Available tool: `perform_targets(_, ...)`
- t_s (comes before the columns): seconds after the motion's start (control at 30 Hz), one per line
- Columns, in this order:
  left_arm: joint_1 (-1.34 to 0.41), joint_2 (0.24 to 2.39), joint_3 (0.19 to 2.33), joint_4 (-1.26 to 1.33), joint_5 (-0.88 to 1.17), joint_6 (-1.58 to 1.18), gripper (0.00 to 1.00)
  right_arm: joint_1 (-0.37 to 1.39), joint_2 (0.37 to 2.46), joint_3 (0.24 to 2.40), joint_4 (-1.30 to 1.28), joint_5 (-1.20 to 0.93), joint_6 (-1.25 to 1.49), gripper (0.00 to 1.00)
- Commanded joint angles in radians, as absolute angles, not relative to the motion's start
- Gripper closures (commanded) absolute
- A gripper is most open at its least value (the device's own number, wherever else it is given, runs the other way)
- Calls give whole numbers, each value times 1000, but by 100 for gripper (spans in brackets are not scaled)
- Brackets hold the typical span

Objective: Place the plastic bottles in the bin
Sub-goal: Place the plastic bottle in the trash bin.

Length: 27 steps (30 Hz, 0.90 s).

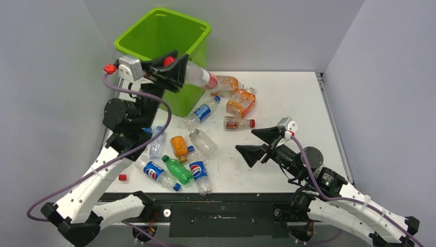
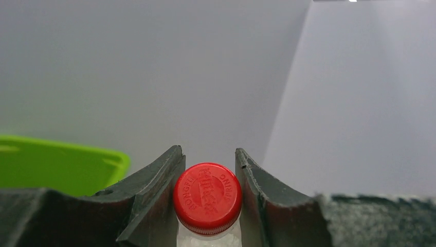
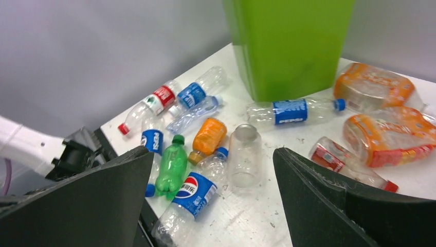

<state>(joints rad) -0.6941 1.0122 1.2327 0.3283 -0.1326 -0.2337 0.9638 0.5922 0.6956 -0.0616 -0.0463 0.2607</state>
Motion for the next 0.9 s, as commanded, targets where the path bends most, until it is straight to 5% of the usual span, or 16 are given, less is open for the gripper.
perform_targets(0.0,-552,1153,1397,621,-204,-123,100,967,529,622,-23,182,361,10)
perform_targets(0.2,-408,1324,1519,778,-216,-131,100,967,472,516,33,277,398,10)
perform_targets(0.67,-339,1786,1934,685,-243,46,98,968,552,481,7,364,438,10)
perform_targets(0.7,-338,1795,1940,694,-245,56,87,968,553,485,4,370,434,10)
perform_targets(0.8,-337,1805,1946,729,-252,63,28,968,553,487,3,384,436,10)
perform_targets(0.87,-340,1798,1958,725,-250,61,8,968,556,485,3,385,440,10)
